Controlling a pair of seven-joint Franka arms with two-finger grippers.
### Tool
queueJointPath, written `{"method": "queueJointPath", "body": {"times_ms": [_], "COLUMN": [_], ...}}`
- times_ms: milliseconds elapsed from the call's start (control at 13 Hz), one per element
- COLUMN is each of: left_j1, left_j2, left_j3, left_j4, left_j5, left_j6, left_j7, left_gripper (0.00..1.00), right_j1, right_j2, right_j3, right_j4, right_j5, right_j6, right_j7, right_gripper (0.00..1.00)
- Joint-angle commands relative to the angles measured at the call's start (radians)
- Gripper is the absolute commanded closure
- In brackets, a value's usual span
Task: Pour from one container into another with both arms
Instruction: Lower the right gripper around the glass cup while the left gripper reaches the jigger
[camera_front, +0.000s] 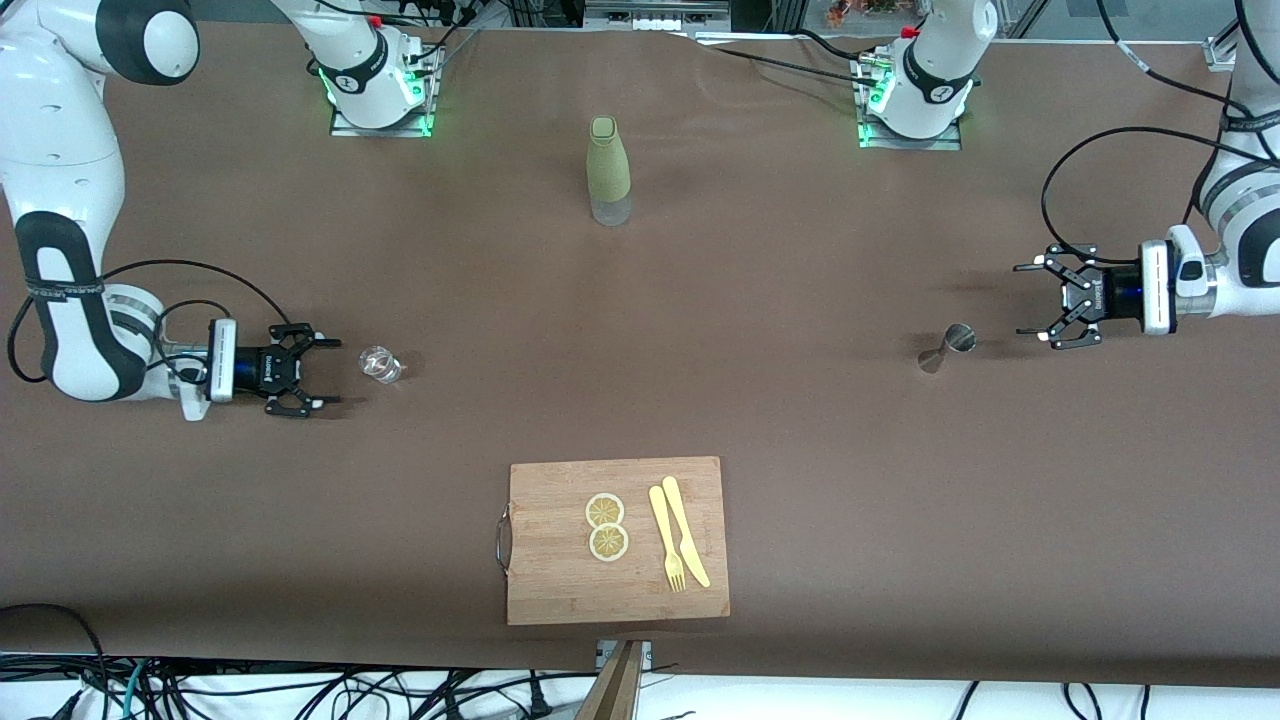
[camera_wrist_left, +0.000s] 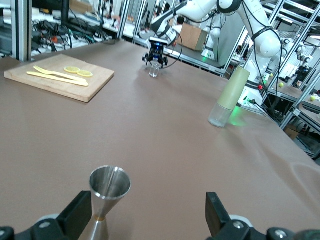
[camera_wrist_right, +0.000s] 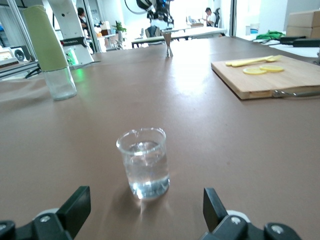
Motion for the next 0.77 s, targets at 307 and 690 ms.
{"method": "queueJointPath", "body": {"times_ms": [307, 690], "left_j1": [0.003, -0.005], "left_j2": [0.186, 0.298], "left_j3": [0.0, -0.01], "left_j4": [0.023, 0.054], "left_j5": [-0.181, -0.263], "left_j6": [-0.015, -0.015], "left_j7": [0.333, 0.437], "left_gripper": [0.0, 0.0], "right_j1": [0.005, 0.035], "right_j2": [0.046, 0.058], "right_j3": [0.048, 0.046], "right_j4": [-0.008, -0.007], "right_j5": [0.022, 0.022], "right_j6": [-0.057, -0.057], "right_j7": [-0.066, -0.068], "right_gripper": [0.0, 0.0]}}
